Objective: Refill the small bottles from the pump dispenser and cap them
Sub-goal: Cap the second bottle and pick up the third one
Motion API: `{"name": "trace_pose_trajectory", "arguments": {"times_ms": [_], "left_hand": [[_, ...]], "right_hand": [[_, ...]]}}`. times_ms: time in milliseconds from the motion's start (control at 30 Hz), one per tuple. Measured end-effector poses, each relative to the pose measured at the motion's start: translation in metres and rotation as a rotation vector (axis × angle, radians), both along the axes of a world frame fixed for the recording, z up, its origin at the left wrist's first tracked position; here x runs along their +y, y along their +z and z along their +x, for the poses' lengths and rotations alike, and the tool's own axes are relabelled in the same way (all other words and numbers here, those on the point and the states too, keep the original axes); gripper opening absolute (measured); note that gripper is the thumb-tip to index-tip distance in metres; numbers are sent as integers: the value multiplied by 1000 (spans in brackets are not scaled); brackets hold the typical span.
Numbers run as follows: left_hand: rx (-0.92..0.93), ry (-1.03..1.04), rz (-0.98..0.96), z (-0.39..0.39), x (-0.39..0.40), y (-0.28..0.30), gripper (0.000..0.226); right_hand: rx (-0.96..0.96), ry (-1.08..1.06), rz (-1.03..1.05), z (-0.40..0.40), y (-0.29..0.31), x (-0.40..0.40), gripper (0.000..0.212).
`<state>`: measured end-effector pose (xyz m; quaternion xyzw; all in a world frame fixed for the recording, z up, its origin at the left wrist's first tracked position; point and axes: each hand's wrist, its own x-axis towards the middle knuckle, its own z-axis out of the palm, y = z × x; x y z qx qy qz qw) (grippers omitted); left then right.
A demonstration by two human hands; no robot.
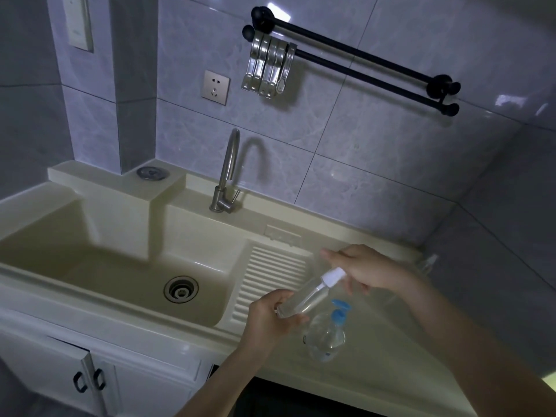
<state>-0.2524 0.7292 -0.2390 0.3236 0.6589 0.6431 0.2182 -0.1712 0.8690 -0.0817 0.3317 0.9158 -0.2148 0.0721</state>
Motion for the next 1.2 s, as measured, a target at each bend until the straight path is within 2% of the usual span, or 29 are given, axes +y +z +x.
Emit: {"name": "trace_pose_trajectory", "arguments": {"times_ms": [100, 167, 300, 367, 433, 500, 567, 733, 933, 1033, 1133, 1200], "left_hand": [[-16, 19, 8, -2, 2, -2, 40], [-27, 24, 13, -3, 5, -3, 41], [-29, 6, 13, -7, 8, -5, 42], [-27, -16, 10, -8, 11, -8, 39], [-31, -28, 16, -10, 14, -14, 30], [-35, -55, 31, -15, 17, -20, 24], [-52, -116, 45, -22, 18, -23, 19], [-48, -182, 64, -43, 23, -26, 24], [6, -110, 77, -65, 35, -27, 26], [106, -67, 73, -71, 36, -29, 31], [221, -21, 71, -75, 36, -25, 23], [268, 12, 87, -77, 37, -22, 42]], "right_hand": [[97, 56, -172, 1, 0, 6, 13], [113, 82, -144, 1, -3, 8, 5], [92, 29, 10, -2, -10, 8, 38], [79, 18, 37, -3, -14, 8, 45], [129, 12, -74, -6, -21, 9, 39], [206, 31, -189, -8, -27, 11, 22], [268, 77, -211, -12, -33, 14, 8], [347, 57, -151, -27, -49, 20, 17], [534, -77, -166, -40, -71, 33, 25], [621, -144, -181, -41, -83, 33, 25], [708, -198, -197, -42, -92, 32, 18], [770, -238, -224, -42, -98, 30, 23]]}}
